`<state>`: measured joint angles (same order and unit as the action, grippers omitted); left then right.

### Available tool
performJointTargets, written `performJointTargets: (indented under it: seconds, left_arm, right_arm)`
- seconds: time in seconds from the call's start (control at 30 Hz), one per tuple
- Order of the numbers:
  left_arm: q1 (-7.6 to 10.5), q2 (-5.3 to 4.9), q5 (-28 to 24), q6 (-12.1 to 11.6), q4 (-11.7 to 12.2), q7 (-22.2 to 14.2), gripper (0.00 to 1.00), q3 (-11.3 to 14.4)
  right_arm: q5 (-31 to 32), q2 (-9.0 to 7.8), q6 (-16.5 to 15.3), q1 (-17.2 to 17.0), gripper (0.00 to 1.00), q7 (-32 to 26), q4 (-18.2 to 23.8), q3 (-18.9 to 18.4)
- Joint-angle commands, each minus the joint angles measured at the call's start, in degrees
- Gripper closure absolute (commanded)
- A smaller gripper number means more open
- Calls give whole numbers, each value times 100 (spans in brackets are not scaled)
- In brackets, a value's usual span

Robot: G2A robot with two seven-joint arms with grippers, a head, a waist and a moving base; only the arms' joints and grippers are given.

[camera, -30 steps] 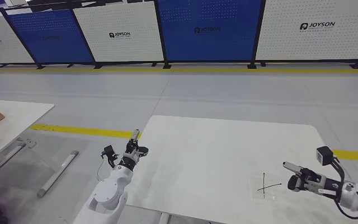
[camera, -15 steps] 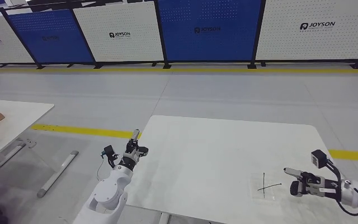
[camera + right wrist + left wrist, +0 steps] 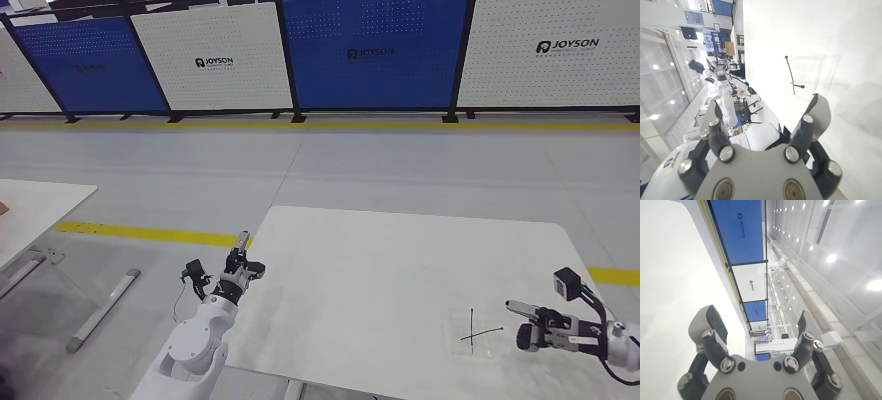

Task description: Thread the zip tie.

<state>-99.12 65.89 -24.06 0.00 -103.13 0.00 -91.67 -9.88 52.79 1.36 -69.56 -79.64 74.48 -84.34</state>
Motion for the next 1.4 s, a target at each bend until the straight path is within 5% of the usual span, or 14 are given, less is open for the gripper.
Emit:
performJointTargets:
  seconds: [0.0,0.3,1.37]
  left_arm:
    - [0,0,0,0,0,0,0,0]
    - [0,0,0,0,0,0,0,0]
    - [0,0,0,0,0,0,0,0]
  right_arm:
    - [26,-16,-222,80,0,0,-151,145]
    - [107,-198,-550,548,0,0,-598,924]
    - [-288,-137,-793,694,0,113,-840,1050]
